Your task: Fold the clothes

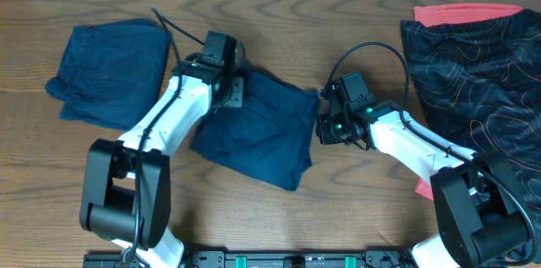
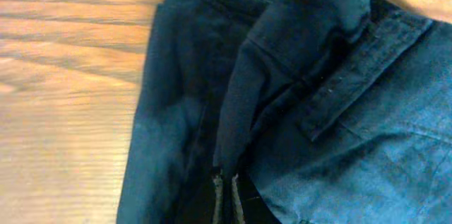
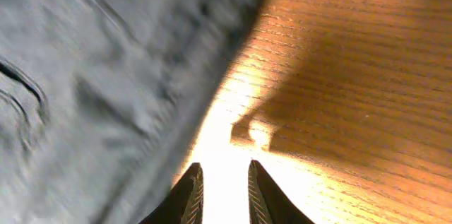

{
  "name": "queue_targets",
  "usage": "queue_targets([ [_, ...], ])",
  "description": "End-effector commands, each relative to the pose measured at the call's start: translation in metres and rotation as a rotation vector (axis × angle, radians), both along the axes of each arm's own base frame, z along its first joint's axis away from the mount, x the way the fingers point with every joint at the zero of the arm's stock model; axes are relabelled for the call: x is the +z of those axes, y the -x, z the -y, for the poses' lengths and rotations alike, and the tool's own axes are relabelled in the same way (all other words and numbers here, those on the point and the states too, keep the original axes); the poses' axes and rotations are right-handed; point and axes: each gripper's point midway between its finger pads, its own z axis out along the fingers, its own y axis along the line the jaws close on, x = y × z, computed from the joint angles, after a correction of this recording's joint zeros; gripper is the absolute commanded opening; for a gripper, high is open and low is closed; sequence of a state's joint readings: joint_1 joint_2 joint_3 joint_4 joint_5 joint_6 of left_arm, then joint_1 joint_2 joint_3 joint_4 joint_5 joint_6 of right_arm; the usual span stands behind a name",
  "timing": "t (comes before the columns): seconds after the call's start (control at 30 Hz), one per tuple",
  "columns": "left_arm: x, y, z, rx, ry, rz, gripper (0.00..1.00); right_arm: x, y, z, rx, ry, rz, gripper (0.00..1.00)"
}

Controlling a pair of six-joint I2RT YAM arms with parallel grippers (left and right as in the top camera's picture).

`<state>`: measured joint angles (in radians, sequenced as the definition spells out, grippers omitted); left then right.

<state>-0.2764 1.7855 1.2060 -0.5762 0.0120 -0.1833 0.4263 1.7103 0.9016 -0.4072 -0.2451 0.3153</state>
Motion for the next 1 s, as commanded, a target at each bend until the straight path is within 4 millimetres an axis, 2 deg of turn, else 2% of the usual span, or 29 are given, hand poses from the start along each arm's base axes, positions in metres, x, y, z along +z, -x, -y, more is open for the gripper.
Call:
queue_targets([
  [0.0,-0.002,-0.001,-0.024,0.16,-0.078,0.016,0.06,0.0,0.003,-0.001,-0.002,0.011,-0.002,0.2],
  [0.13,-0.005,-0.001,-0.046,0.249,-0.182,0.035,0.07,-0.001,0.004,0.0,-0.002,0.013,-0.007,0.2],
  [0.17,-0.004,-0.002,-0.051,0.258,-0.206,0.046,0.12,-0.001,0.004,0.0,-0.003,0.013,-0.007,0.2],
  [0.27,0.003,-0.007,-0.065,0.288,-0.281,0.09,0.3,-0.001,0.004,0.0,-0.002,0.014,-0.009,0.2],
  [0.3,0.004,-0.009,-0.067,0.294,-0.29,0.1,0.4,-0.001,0.004,0.0,-0.002,0.014,-0.01,0.2],
  [0.37,0.005,-0.012,-0.071,0.304,-0.3,0.112,0.65,-0.001,0.005,0.0,-0.002,0.016,-0.013,0.2],
  [0.53,0.006,-0.015,-0.077,0.326,-0.292,0.121,0.96,-0.003,0.008,0.002,-0.002,0.022,-0.025,0.2],
  [0.63,0.001,-0.018,-0.067,0.257,-0.23,0.1,0.98,-0.003,0.008,0.002,-0.002,0.022,-0.025,0.2],
  [0.73,-0.008,-0.018,-0.036,0.064,-0.071,0.048,0.98,-0.002,0.008,0.001,-0.002,0.021,-0.024,0.21],
  [0.83,-0.015,-0.016,-0.02,-0.033,0.044,0.013,0.98,-0.003,0.008,0.002,-0.002,0.021,-0.025,0.21],
  [0.97,-0.026,-0.013,-0.017,-0.115,0.109,-0.023,0.98,-0.002,0.008,0.002,-0.002,0.021,-0.025,0.21],
])
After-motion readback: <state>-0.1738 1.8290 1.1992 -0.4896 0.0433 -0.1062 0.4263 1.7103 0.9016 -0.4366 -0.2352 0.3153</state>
